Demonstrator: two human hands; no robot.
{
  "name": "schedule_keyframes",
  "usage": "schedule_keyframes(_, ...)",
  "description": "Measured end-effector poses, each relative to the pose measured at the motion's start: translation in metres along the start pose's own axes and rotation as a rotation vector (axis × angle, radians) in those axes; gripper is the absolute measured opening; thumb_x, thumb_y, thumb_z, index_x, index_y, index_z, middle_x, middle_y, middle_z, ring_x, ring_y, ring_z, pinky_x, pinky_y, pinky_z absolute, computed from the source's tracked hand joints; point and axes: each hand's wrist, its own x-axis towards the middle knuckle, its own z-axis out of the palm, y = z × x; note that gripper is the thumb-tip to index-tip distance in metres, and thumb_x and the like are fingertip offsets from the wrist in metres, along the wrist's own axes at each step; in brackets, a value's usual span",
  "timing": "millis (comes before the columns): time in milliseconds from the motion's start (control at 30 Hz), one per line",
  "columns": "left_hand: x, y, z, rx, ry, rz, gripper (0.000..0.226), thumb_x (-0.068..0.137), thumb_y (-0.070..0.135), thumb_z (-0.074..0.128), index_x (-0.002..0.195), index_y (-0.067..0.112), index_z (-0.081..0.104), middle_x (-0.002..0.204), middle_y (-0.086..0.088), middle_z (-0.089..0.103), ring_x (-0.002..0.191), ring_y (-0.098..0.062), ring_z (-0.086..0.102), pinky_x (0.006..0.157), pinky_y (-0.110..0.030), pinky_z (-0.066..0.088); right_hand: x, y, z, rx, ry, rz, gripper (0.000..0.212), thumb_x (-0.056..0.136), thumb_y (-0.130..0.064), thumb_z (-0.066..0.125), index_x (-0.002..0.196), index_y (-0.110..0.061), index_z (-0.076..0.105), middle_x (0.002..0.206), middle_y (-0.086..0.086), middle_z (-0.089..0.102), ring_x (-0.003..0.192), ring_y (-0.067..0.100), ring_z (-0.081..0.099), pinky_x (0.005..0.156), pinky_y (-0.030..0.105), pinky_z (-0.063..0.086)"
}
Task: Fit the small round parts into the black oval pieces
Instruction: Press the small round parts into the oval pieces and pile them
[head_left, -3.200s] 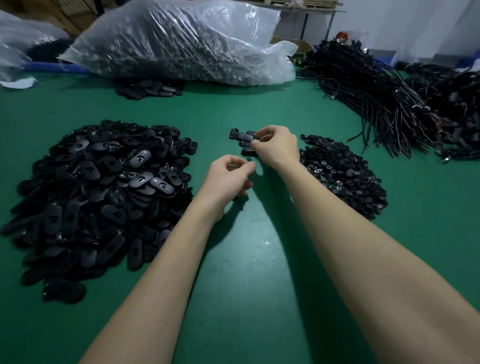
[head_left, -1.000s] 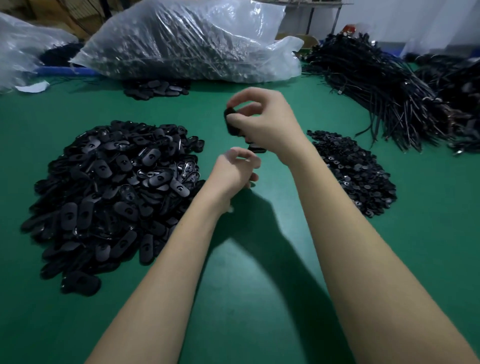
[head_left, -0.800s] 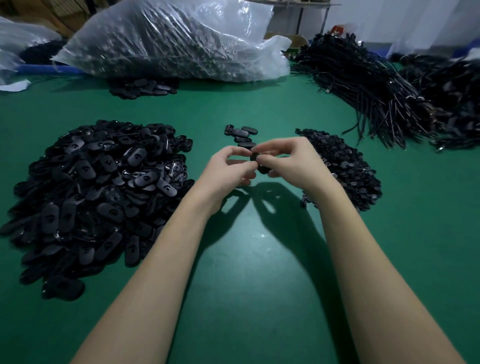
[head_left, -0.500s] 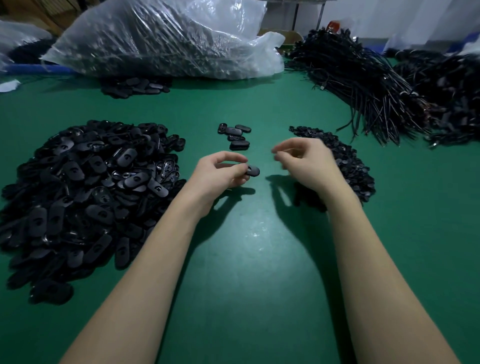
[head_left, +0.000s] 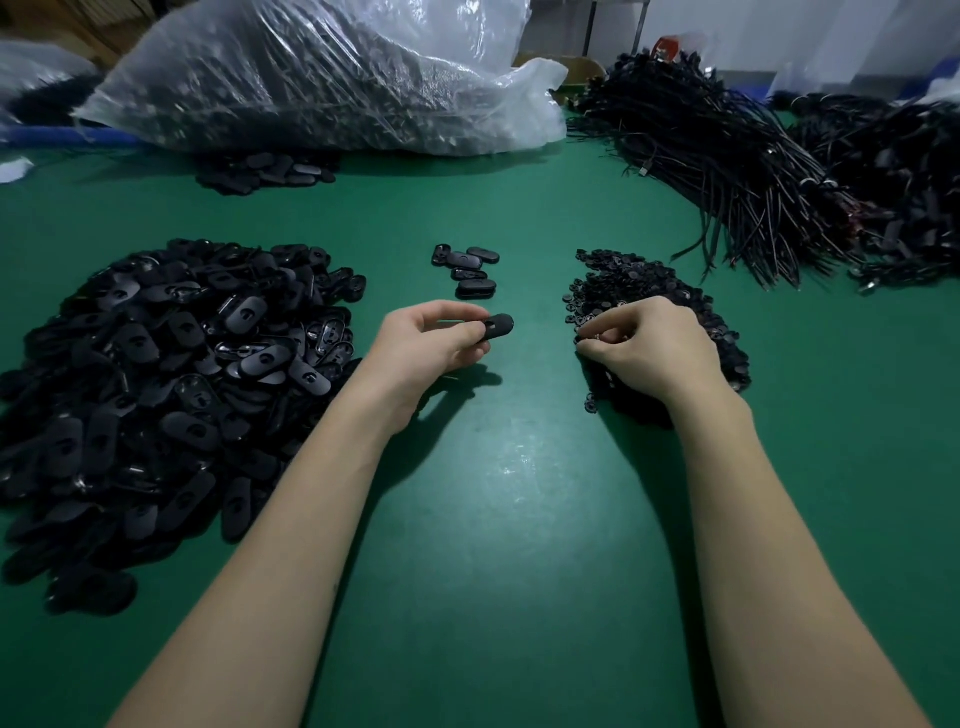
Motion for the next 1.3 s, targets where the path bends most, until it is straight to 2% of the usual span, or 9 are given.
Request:
schedule_keyframes(133,-0.001,0.000,0.000,-0.032,-0.022,-0.019,0.018,0.092,-0.004,0.065,0.098,0.009,0.075,0.108,-0.014,0.074,0.095,-0.024,0.076,0.091,-0.026,0.058,0.002,-0.003,0.000,-0.029,-0.022,-0.015,0.002,0.085,-0.038,0.077,0.085,-0.040,0.076,0.081,-0.020,0.066,0.089,0.012,0.064,0.072,0.028,0.045)
schedule_keyframes(333,-0.002,0.002,-0.001,-0.084,-0.027,-0.017,0.021,0.091,-0.010,0.063,0.103,0.004,0.072,0.108,-0.018,0.074,0.093,-0.024,0.076,0.085,-0.023,0.059,0.001,-0.013,0.000,-0.064,-0.016,-0.071,0.009,0.084,-0.026,0.072,0.082,-0.035,0.071,0.082,-0.021,0.067,0.089,0.013,0.064,0.074,0.028,0.044)
schedule_keyframes(467,-0.003,0.003,-0.002,-0.112,-0.020,-0.033,0.018,0.089,-0.008,0.067,0.103,0.003,0.069,0.105,-0.024,0.072,0.090,-0.029,0.076,0.079,-0.025,0.061,0.002,-0.022,-0.003,0.327,-0.004,-0.151,0.005,0.089,-0.025,0.070,0.088,-0.030,0.071,0.086,-0.011,0.071,0.078,0.002,0.063,0.072,0.020,0.049)
schedule_keyframes(533,-0.003,0.003,-0.001,-0.099,-0.021,-0.040,0.018,0.089,-0.006,0.069,0.104,0.004,0.069,0.103,-0.025,0.073,0.089,-0.030,0.076,0.076,-0.024,0.061,0.001,-0.028,-0.004,0.513,-0.036,-0.160,0.005,0.092,-0.024,0.070,0.090,-0.029,0.069,0.088,-0.008,0.070,0.076,0.008,0.060,0.080,0.029,0.051)
schedule_keyframes(600,-0.003,0.003,-0.001,-0.118,-0.028,-0.041,0.016,0.088,-0.005,0.069,0.101,0.004,0.070,0.102,-0.024,0.074,0.089,-0.030,0.077,0.076,-0.023,0.061,0.000,-0.032,-0.003,0.570,-0.059,-0.171,0.006,0.092,-0.022,0.070,0.091,-0.027,0.067,0.087,-0.011,0.070,0.072,0.010,0.058,0.079,0.035,0.051)
schedule_keyframes(767,-0.002,0.002,0.001,-0.137,-0.047,-0.027,0.015,0.092,-0.008,0.062,0.097,0.002,0.072,0.100,-0.021,0.075,0.088,-0.028,0.077,0.077,-0.020,0.059,-0.005,-0.038,-0.002,0.552,-0.126,-0.223,0.009,0.093,-0.018,0.072,0.094,-0.026,0.075,0.082,-0.010,0.074,0.053,0.012,0.053,0.058,0.020,0.046)
schedule_keyframes(933,0.000,0.000,0.000,-0.139,-0.055,-0.013,0.018,0.094,-0.010,0.058,0.099,0.001,0.072,0.100,-0.019,0.075,0.089,-0.028,0.077,0.077,-0.019,0.059,-0.008,-0.041,-0.003,0.527,-0.149,-0.211,0.015,0.092,-0.017,0.069,0.088,-0.030,0.075,0.077,-0.010,0.067,0.054,0.016,0.049,0.058,0.023,0.045)
schedule_keyframes(1133,0.002,-0.002,-0.001,-0.165,-0.082,0.006,0.015,0.093,-0.008,0.062,0.103,0.000,0.071,0.104,-0.019,0.075,0.094,-0.029,0.076,0.081,-0.021,0.058,-0.009,-0.046,-0.005,0.532,-0.131,-0.189,0.008,0.091,-0.021,0.070,0.088,-0.025,0.076,0.076,-0.013,0.073,0.051,0.010,0.056,0.047,0.017,0.041)
schedule_keyframes(1300,0.002,-0.002,-0.002,-0.179,-0.090,0.018,0.015,0.092,-0.007,0.065,0.103,0.000,0.072,0.101,-0.017,0.077,0.094,-0.030,0.076,0.078,-0.019,0.058,-0.009,-0.050,0.002,0.535,-0.163,-0.185,0.011,0.089,-0.014,0.072,0.094,-0.024,0.072,0.077,-0.004,0.078,0.051,0.008,0.055,0.048,0.016,0.041)
